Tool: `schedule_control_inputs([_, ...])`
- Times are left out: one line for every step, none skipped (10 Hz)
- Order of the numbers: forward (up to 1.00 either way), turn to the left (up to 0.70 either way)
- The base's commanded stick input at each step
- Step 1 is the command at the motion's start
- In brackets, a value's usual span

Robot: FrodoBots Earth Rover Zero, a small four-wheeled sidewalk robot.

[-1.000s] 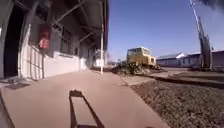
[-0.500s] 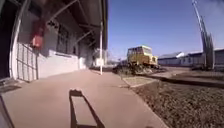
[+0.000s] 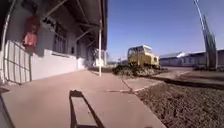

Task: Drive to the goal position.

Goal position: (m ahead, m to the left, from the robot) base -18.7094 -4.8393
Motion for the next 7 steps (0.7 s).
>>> schedule_control_inputs([0.70,0.00])
schedule_control_inputs([0.70,-0.04])
schedule_control_inputs([0.70,-0.08])
schedule_control_inputs([0.70,-0.12])
schedule_control_inputs([0.70,-0.14])
schedule_control_inputs([0.70,-0.14])
schedule_control_inputs([0.70,-0.14])
